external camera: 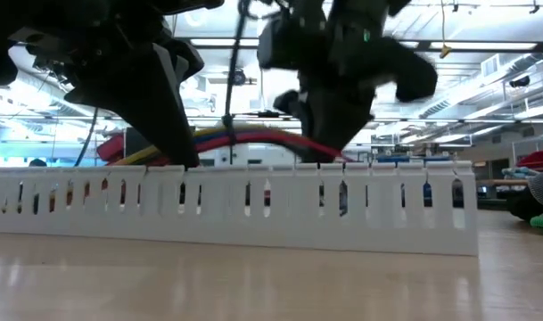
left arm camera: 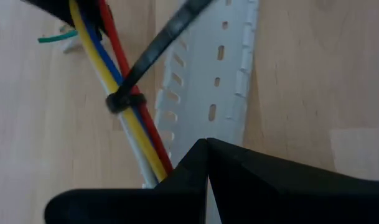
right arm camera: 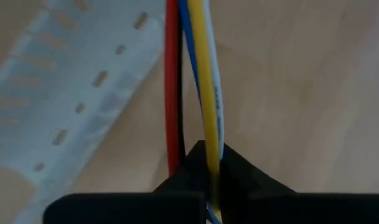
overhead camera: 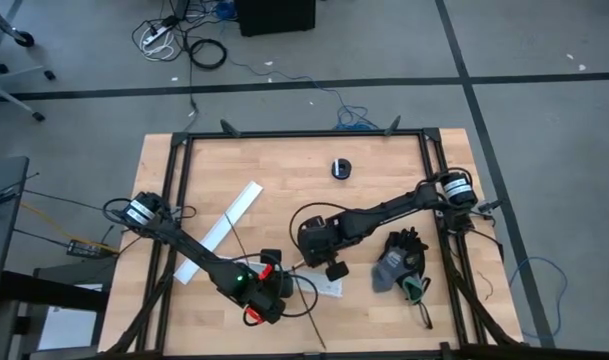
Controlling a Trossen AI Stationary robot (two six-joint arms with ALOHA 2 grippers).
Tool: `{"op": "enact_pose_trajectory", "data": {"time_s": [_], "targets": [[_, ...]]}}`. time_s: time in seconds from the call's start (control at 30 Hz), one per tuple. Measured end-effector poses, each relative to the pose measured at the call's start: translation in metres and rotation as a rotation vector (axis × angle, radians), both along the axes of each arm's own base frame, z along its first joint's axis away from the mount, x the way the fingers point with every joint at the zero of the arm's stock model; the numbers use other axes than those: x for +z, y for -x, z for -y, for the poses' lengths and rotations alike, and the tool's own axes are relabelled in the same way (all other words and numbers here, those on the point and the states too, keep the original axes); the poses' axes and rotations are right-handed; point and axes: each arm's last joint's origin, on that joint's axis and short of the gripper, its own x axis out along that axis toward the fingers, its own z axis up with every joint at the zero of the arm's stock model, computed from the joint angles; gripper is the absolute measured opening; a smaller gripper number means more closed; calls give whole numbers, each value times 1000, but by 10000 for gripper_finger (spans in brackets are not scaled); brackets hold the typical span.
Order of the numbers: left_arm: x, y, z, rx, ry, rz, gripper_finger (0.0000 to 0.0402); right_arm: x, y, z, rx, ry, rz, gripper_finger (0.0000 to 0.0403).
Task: Ziptie cables
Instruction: Put the cable wires in the white cable duct
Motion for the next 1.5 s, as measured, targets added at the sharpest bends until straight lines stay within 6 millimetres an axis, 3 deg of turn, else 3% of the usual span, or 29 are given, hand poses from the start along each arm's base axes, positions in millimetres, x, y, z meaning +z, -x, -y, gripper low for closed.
{"op": "enact_pose_trajectory", "data": {"time_s": [0.3,0.5,0.77,0.93,1.23,1.37,1.5], "targets": [[0,0,-1,22,-5,12,0,35,4,-24,-76,-123,-88,4],[0,0,-1,24,-7,14,0,37,8,-39,-150,-316,-164,4],[2,1,0,-51,-63,-6,0,25,4,-44,-165,-337,-194,4],[19,7,4,-106,-51,5,0,25,3,-44,-155,-333,-181,4],[50,33,12,-147,184,-81,0,26,1,-44,-130,-324,-159,4],[40,45,20,-123,229,-179,0,26,1,-44,-118,-320,-156,4],[17,42,27,-137,230,-193,0,26,1,-44,-110,-317,-152,4]]}}
